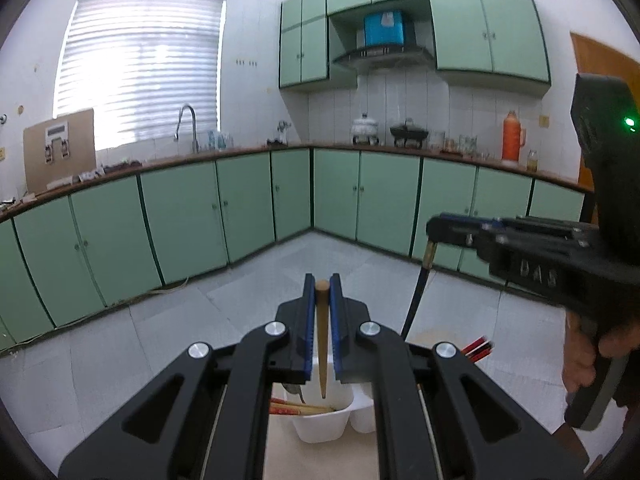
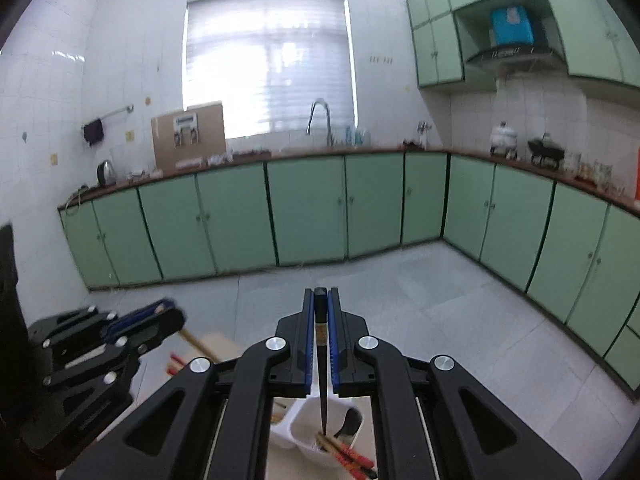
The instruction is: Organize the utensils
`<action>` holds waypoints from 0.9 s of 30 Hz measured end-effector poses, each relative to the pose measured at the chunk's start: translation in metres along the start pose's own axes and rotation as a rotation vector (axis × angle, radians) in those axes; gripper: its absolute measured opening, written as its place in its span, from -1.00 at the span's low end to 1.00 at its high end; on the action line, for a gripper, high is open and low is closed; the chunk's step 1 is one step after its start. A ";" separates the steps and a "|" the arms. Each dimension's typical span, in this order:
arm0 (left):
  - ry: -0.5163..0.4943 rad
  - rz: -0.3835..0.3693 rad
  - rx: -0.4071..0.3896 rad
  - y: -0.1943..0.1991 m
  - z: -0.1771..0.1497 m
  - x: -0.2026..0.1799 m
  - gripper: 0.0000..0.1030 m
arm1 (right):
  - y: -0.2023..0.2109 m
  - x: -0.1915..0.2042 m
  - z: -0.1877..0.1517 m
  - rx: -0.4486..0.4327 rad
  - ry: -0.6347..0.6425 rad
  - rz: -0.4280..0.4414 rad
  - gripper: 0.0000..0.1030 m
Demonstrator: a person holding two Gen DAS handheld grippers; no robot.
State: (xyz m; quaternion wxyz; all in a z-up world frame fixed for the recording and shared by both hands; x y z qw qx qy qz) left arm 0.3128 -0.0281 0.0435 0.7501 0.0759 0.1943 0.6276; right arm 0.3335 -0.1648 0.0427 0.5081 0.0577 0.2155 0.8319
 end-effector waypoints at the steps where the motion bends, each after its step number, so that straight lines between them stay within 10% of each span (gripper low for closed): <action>1: -0.003 0.004 0.022 -0.009 -0.006 0.001 -0.88 | -0.003 0.000 -0.005 0.012 0.000 0.003 -0.87; 7: 0.007 0.014 0.064 -0.020 -0.026 0.021 -0.78 | 0.002 -0.004 -0.031 0.033 -0.034 -0.011 -0.68; 18: 0.051 0.042 -0.043 0.055 -0.025 0.037 0.49 | 0.092 -0.017 -0.051 -0.062 -0.065 -0.145 0.37; 27: 0.084 0.062 -0.081 0.120 -0.047 0.028 0.83 | 0.146 0.016 -0.081 -0.074 -0.092 -0.177 0.88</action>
Point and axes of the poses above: each gripper's, at about its wrist camera, not at the fingertips, and y roughly against the way its jaws point, x to its left, z to its top, the point moved 5 cm from there along -y, roughly the way its jaws point, and after that the axes turned 13 degrees about y, right-handed, at the moved point
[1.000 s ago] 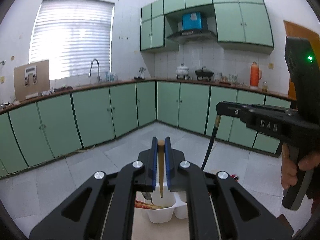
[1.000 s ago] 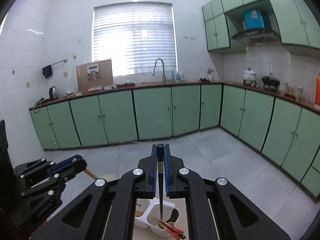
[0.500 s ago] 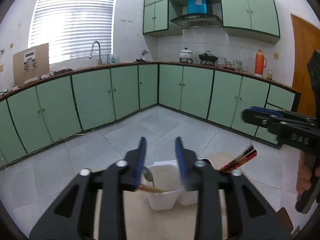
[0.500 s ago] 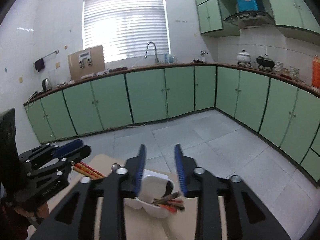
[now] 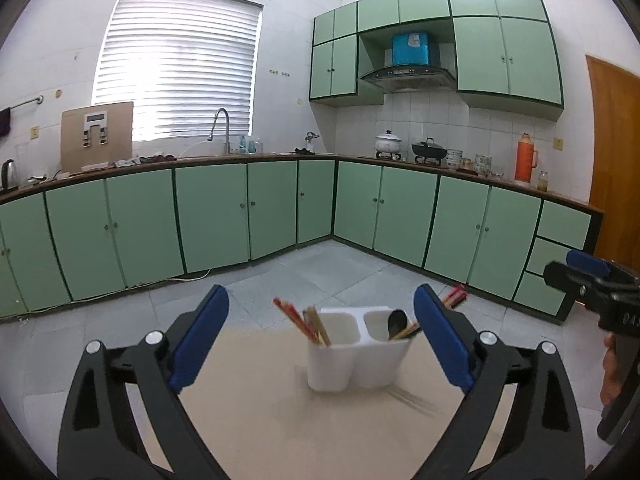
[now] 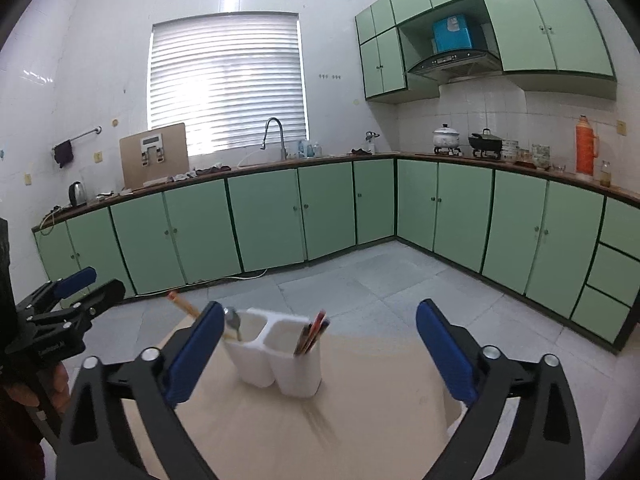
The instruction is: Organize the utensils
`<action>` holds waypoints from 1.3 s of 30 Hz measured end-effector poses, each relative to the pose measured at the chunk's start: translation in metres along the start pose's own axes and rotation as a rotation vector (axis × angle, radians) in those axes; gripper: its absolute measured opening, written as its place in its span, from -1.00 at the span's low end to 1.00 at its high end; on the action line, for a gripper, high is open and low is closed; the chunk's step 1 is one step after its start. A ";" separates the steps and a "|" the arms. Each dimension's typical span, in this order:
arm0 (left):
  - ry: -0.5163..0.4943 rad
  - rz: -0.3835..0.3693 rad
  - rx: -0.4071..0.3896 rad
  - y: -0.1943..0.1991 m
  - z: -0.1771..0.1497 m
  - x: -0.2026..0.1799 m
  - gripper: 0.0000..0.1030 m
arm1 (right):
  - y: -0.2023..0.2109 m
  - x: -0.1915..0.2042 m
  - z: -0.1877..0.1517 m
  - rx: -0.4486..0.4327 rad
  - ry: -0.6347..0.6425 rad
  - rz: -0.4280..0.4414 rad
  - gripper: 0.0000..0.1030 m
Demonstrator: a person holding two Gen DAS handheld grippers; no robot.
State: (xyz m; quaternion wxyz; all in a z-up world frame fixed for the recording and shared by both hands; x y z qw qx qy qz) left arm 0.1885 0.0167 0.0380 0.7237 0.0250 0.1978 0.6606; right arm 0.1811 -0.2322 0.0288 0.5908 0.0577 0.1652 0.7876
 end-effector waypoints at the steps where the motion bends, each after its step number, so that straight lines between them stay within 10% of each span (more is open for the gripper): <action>1: -0.002 0.005 0.004 0.005 -0.003 -0.001 0.84 | 0.005 0.002 -0.003 0.001 0.000 0.002 0.88; 39: -0.028 -0.020 -0.076 0.145 -0.022 -0.028 0.88 | 0.115 0.066 -0.008 -0.079 0.059 0.061 0.88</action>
Point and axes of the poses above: each gripper's, at about its wrist camera, not at the fingertips, and y roughly against the way its jaws point, x to its left, z to its top, the point moved 5 cm from there along -y, roughly the way its jaws point, and after that the axes turned 13 degrees about y, right-handed, at the moved point
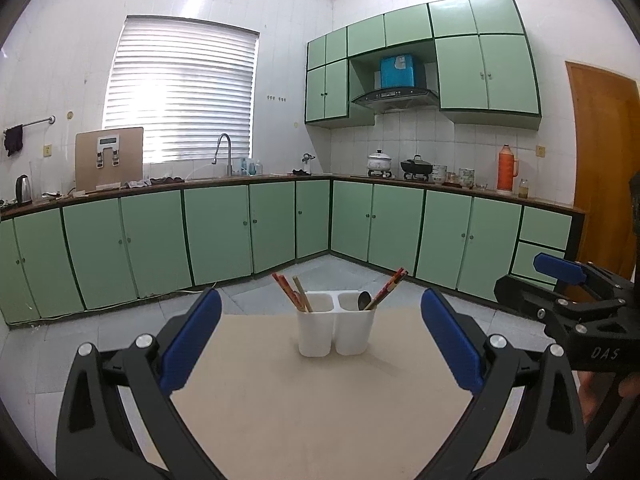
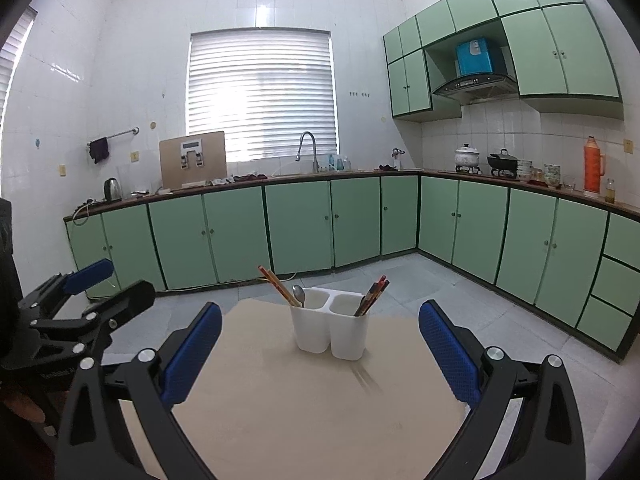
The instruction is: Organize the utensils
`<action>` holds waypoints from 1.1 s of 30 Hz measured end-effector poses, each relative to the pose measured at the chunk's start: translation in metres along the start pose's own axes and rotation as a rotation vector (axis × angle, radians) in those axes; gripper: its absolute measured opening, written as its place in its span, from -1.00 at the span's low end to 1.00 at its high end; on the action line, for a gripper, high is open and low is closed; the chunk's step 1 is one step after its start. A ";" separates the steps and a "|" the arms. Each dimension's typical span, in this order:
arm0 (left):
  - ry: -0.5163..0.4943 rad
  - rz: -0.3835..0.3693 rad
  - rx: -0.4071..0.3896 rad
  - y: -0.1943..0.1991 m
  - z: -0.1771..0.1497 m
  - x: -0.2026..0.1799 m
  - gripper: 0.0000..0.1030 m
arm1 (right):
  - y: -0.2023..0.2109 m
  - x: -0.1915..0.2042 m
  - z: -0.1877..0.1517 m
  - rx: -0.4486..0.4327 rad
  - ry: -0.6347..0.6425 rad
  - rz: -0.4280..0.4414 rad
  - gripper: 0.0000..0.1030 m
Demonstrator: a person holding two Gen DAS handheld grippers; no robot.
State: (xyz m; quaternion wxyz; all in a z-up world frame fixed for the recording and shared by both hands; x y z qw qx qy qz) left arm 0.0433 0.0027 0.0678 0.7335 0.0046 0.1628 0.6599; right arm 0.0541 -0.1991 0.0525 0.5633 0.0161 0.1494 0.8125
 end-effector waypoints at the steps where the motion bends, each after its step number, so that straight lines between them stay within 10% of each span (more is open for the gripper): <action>1: 0.001 -0.001 -0.001 0.001 0.000 0.000 0.88 | 0.000 0.000 0.001 0.000 0.002 0.001 0.88; 33: 0.004 0.004 -0.006 0.004 -0.001 0.000 0.88 | 0.001 0.006 0.001 0.000 0.015 0.006 0.88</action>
Point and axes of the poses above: each gripper's, at about its wrist camera, not at the fingertips, and y roughly against the way its jaws point, x to its left, z to its top, the point moved 5 cm from there along -y, roughly the way its jaws point, and after that the axes turned 13 degrees about y, right-handed, at the moved point
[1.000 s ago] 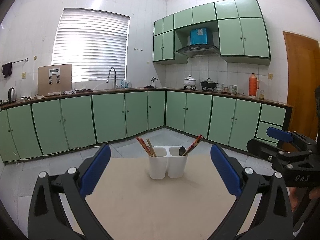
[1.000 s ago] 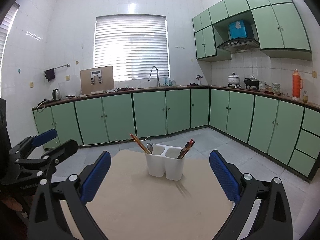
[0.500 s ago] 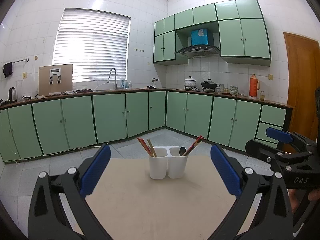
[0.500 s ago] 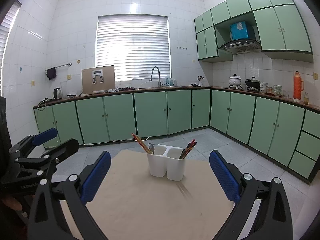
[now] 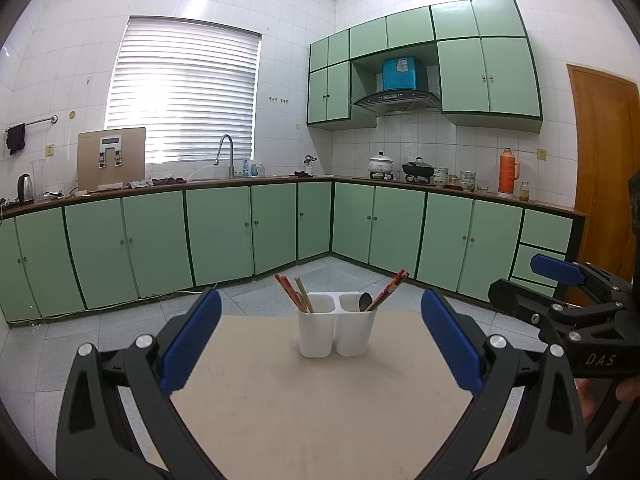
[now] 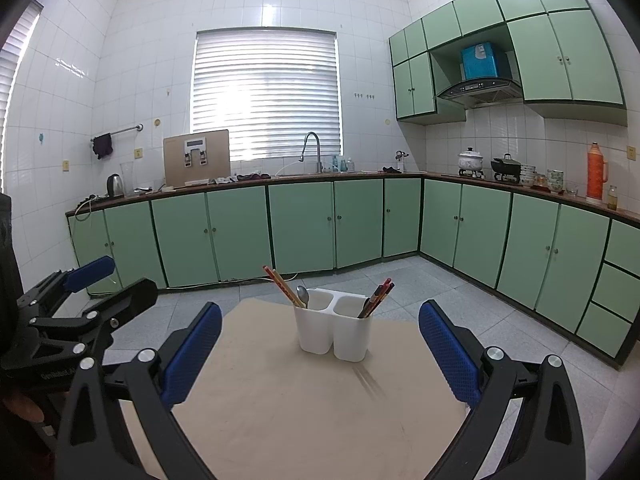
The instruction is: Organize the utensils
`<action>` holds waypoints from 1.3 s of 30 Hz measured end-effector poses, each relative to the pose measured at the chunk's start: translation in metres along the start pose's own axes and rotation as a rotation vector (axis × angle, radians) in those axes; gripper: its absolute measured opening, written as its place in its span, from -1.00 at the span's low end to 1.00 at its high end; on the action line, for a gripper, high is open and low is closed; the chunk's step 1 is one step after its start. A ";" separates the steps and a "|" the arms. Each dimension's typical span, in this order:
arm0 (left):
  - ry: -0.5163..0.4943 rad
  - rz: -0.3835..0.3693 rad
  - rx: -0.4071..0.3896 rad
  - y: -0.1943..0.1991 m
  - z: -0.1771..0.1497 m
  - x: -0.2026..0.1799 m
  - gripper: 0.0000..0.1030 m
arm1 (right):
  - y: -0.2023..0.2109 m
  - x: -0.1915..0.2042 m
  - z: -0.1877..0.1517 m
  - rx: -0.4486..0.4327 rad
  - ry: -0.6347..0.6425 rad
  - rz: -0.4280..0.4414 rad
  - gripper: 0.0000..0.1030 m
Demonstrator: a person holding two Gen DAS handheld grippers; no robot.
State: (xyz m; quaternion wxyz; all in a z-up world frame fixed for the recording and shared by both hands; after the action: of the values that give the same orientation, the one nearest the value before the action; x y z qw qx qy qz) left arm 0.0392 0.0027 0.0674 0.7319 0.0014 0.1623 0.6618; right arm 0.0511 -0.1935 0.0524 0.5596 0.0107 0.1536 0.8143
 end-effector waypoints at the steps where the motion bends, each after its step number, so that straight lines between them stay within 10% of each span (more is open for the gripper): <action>1: 0.000 0.000 0.000 0.000 0.000 0.000 0.88 | 0.000 0.000 0.000 0.000 0.000 0.000 0.88; 39: 0.007 0.003 0.010 -0.004 -0.005 0.005 0.88 | -0.005 0.000 0.001 0.008 0.002 0.001 0.88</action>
State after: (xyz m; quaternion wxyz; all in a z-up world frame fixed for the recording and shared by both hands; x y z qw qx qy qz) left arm 0.0424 0.0057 0.0602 0.7303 0.0028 0.1682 0.6621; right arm 0.0562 -0.1917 0.0520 0.5590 0.0122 0.1577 0.8139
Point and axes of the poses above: each gripper's, at about its wrist camera, not at the fingertips, and y roughly against the way its jaws point, x to its left, z to its top, the point moved 5 cm from there along -y, roughly the way its jaws point, and after that the axes turned 13 degrees about y, right-handed, at the moved point
